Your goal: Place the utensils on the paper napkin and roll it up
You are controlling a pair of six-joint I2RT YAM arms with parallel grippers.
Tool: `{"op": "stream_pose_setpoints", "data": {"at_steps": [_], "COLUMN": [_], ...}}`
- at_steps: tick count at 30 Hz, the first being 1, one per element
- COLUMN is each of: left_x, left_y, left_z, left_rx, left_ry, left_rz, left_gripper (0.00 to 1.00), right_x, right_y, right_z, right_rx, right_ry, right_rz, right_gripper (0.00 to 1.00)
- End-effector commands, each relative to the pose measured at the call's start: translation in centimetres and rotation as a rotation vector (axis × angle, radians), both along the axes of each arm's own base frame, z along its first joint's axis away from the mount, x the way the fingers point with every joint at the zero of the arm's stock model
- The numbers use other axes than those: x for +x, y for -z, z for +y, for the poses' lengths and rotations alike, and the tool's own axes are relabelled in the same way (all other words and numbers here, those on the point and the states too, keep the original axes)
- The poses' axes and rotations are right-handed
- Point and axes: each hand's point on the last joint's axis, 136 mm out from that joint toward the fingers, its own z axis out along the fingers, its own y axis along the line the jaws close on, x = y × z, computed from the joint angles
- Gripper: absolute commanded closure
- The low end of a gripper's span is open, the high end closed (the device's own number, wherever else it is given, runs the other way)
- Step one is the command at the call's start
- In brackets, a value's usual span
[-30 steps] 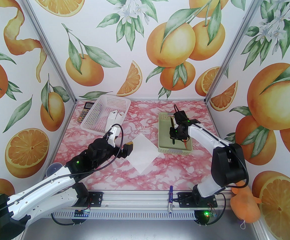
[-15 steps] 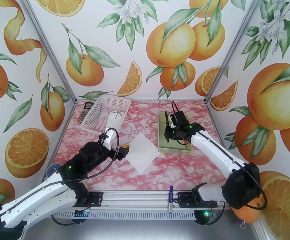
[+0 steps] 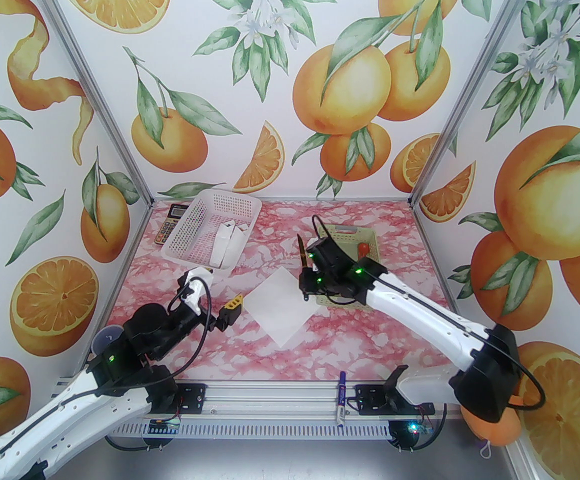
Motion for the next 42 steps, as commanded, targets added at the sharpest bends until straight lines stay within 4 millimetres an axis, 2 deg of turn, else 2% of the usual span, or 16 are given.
{"op": "stream_pose_setpoints", "data": {"at_steps": [1,6,14,17,22,28,42], "left_x": [-0.6,-0.8,-0.9,-1.0,-1.1,-1.2,-1.2], "left_y": [0.9,1.2,1.0,0.9,0.7,0.6,0.7], "left_z": [0.5,1.5,2.0,2.0,2.1,2.3,2.2], "left_rx": [0.042,0.057,0.049,0.047,0.038,0.030,0.030], "left_ry": [0.010,-0.018,-0.034,-0.030,-0.028,-0.029,-0.029], "left_rz": [-0.027,-0.027,-0.039,-0.043,-0.047,-0.049,-0.046], "left_gripper": [0.00,0.00,0.00,0.00,0.00,0.00,0.00], "right_x": [0.2,-0.3,-0.7,-1.2,-1.5,-1.6,-1.2], "right_y": [0.4,2.3,5.0,7.3,9.3,10.7,12.9], "right_z": [2.2,4.5,6.3,7.0,7.4,7.3,7.0], "right_rx": [0.019,0.006,0.003,-0.006,-0.029,-0.061,-0.125], "right_ry": [0.027,0.016,0.028,0.044,0.051,0.057,0.069], "right_rz": [0.008,0.048,0.091,0.138,0.180,0.194,0.207], "right_gripper": [0.84,0.84,0.84,0.84,0.84,0.84,0.83]}}
